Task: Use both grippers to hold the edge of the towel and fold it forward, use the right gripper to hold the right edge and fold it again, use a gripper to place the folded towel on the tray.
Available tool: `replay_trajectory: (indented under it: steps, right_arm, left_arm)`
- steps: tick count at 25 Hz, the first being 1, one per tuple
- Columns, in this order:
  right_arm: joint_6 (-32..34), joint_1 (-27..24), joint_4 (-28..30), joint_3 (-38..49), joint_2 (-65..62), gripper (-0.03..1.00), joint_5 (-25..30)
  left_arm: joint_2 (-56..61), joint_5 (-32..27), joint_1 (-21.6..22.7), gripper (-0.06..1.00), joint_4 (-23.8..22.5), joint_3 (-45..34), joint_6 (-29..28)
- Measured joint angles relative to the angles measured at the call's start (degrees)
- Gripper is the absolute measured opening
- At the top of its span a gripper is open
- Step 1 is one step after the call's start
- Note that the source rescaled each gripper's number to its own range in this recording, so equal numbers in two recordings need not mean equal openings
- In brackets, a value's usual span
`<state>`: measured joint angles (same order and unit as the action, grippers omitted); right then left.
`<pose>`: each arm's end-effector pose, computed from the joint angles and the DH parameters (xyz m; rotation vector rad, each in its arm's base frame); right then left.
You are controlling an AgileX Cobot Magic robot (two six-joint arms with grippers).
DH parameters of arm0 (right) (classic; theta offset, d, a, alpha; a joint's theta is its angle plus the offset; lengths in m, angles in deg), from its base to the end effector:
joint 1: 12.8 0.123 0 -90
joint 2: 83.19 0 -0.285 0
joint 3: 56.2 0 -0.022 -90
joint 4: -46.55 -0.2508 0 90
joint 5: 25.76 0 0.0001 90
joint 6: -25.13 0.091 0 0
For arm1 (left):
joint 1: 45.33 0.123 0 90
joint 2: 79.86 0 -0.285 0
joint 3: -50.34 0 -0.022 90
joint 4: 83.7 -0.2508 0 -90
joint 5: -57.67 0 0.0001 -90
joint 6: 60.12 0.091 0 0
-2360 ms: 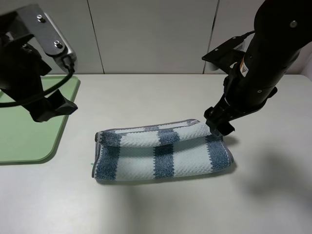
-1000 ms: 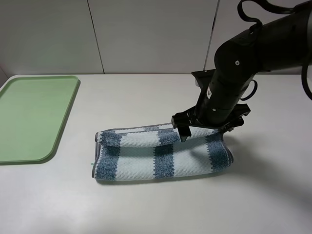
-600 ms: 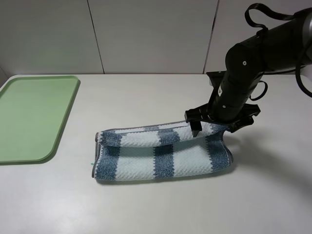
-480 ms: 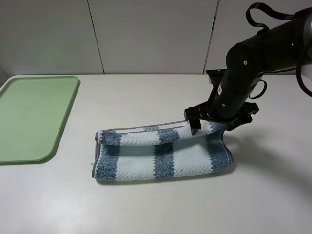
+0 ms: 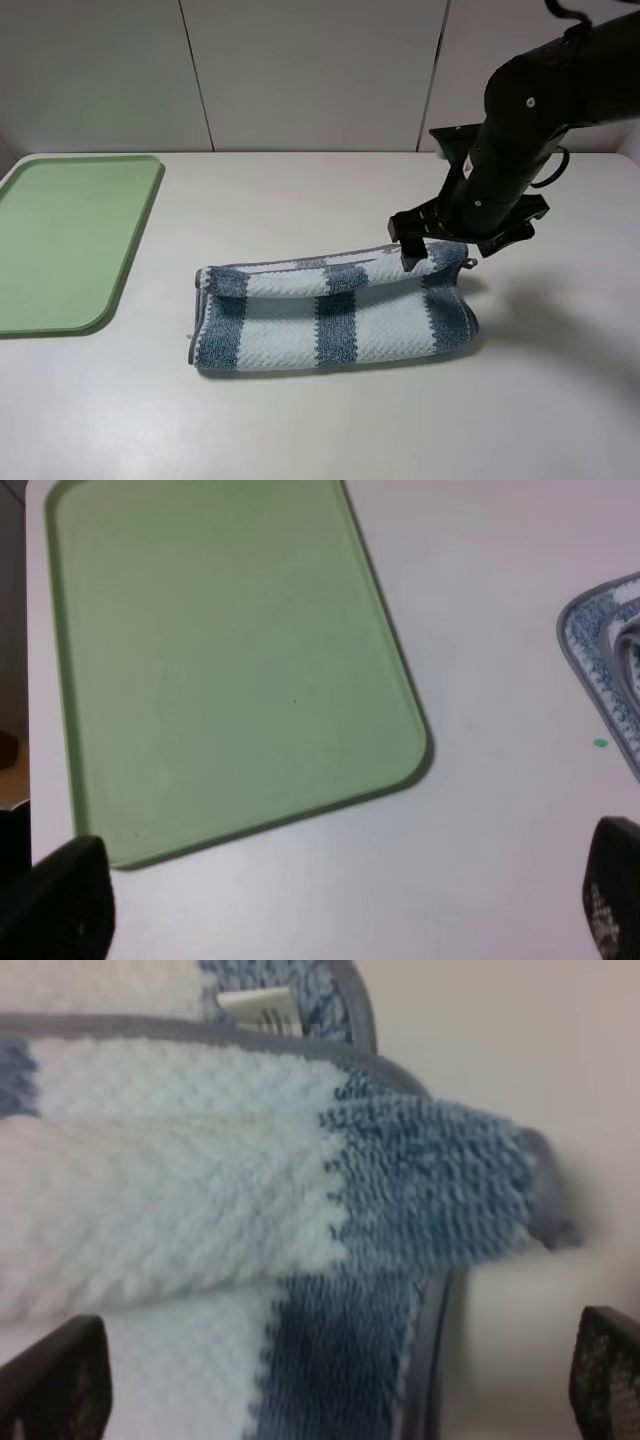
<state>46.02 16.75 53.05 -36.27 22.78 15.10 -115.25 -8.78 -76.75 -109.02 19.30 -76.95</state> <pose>0.2777 0.1497 0.1795 -0.3301 2.8781 0.0328 0.0631 0.0033 0.3539 0.2813 2.1979 0.1006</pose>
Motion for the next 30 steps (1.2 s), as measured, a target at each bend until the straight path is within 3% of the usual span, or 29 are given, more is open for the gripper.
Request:
replay_trajectory:
  steps: [4, 8, 13, 25, 30]
  right_arm:
    - [-3.7, 0.0, -4.9, -0.1, -1.3, 1.0, 5.2]
    - [-6.2, 0.6, -11.3, 0.0, 0.3, 1.0, 4.1]
    - [-7.3, 1.5, -13.4, -0.1, 3.7, 1.0, 2.3]
    - [-7.7, 1.5, -8.1, -12.5, 12.9, 1.0, 0.1]
    - [-7.5, 1.5, -5.6, -18.6, 13.3, 1.0, 4.2]
  left_arm:
    - [0.0, 0.0, 0.0, 0.92, 0.0, 0.0, -0.3]
    - [0.0, 0.0, 0.0, 0.92, 0.0, 0.0, -0.7]
    - [0.0, 0.0, 0.0, 0.92, 0.0, 0.0, -0.9]
    - [0.0, 0.0, 0.0, 0.92, 0.0, 0.0, -0.9]
    - [0.0, 0.0, 0.0, 0.92, 0.0, 0.0, -0.9]
